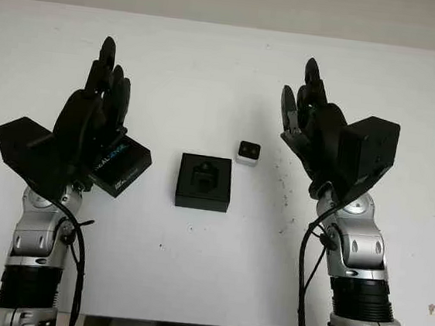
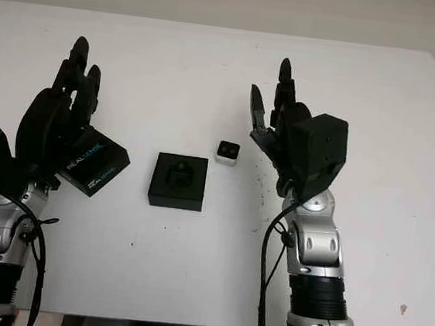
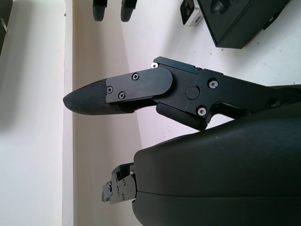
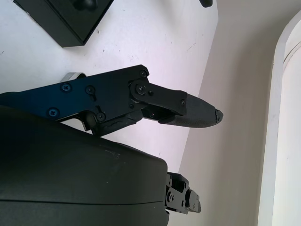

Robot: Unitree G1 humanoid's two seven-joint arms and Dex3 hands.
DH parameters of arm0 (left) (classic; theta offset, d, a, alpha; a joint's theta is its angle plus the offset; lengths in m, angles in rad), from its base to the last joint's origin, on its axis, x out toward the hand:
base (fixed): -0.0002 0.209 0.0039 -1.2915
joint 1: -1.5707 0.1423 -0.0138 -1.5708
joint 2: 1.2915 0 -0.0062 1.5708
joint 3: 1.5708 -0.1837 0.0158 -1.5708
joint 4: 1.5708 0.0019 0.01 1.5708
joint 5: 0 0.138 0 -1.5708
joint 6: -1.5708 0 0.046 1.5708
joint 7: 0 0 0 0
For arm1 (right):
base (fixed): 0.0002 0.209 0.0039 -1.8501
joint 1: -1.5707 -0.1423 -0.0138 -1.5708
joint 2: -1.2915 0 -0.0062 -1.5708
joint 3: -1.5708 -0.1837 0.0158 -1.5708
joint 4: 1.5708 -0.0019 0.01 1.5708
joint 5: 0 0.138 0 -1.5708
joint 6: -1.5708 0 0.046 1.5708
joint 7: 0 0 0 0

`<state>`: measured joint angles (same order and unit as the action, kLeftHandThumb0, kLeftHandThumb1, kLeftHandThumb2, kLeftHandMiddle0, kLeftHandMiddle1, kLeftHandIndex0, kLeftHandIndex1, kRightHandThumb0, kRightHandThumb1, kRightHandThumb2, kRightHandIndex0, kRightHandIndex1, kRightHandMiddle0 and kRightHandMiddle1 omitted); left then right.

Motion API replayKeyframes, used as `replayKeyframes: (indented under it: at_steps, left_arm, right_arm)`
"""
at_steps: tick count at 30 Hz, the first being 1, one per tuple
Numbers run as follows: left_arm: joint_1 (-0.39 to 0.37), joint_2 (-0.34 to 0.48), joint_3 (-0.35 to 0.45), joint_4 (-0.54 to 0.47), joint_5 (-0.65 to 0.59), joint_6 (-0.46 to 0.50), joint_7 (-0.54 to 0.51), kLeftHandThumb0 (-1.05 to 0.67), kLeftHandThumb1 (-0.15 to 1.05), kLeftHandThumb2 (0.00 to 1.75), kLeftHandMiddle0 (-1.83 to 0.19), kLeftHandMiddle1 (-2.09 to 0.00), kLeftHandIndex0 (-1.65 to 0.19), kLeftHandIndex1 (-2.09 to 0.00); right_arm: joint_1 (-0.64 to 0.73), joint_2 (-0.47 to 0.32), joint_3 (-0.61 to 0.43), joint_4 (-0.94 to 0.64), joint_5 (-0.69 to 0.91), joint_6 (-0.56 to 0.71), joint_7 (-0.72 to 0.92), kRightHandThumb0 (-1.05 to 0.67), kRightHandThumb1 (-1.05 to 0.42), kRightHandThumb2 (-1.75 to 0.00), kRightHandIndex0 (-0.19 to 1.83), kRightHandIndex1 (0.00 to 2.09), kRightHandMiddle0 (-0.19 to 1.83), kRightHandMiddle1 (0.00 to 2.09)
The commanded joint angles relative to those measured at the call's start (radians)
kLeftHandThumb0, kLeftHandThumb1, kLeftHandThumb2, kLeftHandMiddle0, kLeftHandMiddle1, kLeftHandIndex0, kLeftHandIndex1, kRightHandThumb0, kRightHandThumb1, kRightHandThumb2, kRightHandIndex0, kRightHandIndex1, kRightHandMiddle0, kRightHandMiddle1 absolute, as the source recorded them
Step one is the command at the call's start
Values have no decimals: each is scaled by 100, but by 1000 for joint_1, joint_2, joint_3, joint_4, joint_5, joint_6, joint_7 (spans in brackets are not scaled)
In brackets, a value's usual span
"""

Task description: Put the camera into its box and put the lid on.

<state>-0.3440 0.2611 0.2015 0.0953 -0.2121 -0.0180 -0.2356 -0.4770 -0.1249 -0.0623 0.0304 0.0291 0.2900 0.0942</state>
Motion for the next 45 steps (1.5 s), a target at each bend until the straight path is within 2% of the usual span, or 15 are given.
replayKeyframes:
  at_steps: [1, 11, 13, 15, 19, 25, 31, 36, 37, 40, 41, 43, 44, 45]
  left_arm:
    - [0, -1, -1, -16, -4, -3, -2, -72, 105, 56, 19, 0, 19, 0]
    - [-7, -5, -6, -12, 9, 4, 12, -74, 105, 55, 19, 0, 19, 0]
    - [-4, -7, -5, -15, 3, 4, 8, -73, 105, 55, 19, 0, 19, 0]
    - [-1, -6, -3, -17, 2, 2, 6, -74, 105, 55, 19, 0, 19, 0]
    - [4, -3, 0, -23, 2, 4, 7, -75, 105, 54, 19, 0, 19, 0]
    - [-5, 1, 0, -20, -4, 9, -4, -73, 105, 56, 19, 0, 19, 0]
    - [-12, -6, -2, -31, 4, 21, 17, -73, 105, 54, 19, 0, 19, 0]
    - [-16, -12, 1, -48, -3, 43, 40, -73, 105, 51, 19, 0, 19, 0]
    - [-17, -13, 2, -50, -4, 47, 44, -73, 105, 52, 19, 0, 19, 0]
    - [-21, -21, 5, -55, -4, 50, 62, -73, 105, 51, 19, 0, 19, 0]
    - [-20, -23, 5, -59, -4, 53, 67, -73, 105, 52, 19, 0, 19, 0]
    - [-19, -25, 5, -65, -4, 59, 73, -72, 105, 52, 19, 0, 19, 0]
    - [-19, -26, 5, -68, -3, 61, 74, -72, 105, 52, 19, 0, 19, 0]
    - [-18, -26, 4, -71, -3, 63, 76, -72, 105, 52, 19, 0, 19, 0]
  right_arm:
    - [0, -9, -3, -16, 5, -1, 2, -66, -105, -62, -19, 0, -19, 0]
    - [-23, -40, -1, 17, -9, 12, 24, -65, -105, -57, -19, 1, -19, 1]
    - [-32, -80, 9, 9, -45, 18, 29, -65, -105, -47, -15, 3, -15, 4]
    - [-49, -127, 27, 4, -108, 6, 19, -67, -104, -23, 4, 12, 5, 13]
    - [-92, -216, 65, 4, -217, -5, 33, -61, -94, -6, 28, 23, 21, 23]
    - [-161, -358, 178, 43, -375, -30, 144, -58, -85, -3, 33, 25, 26, 28]
    - [-185, -400, 252, 119, -462, -129, 189, -56, -80, -4, 38, 26, 30, 28]
    - [-206, -389, 283, 160, -503, -132, 210, -56, -80, -5, 38, 27, 30, 26]
    - [-212, -392, 295, 175, -520, -141, 207, -54, -78, -5, 39, 31, 32, 25]
    - [-234, -393, 340, 215, -579, -158, 214, -58, -78, -5, 11, 85, 35, 18]
    - [-239, -392, 349, 223, -590, -165, 217, -58, -79, -5, 1, 92, 35, 17]
    - [-242, -388, 359, 232, -605, -175, 218, -58, -79, -5, -4, 95, 36, 17]
    - [-244, -387, 368, 237, -619, -181, 216, -58, -78, -5, -3, 104, 36, 17]
    - [-245, -387, 374, 239, -629, -184, 215, -59, -79, -5, -12, 139, 37, 18]
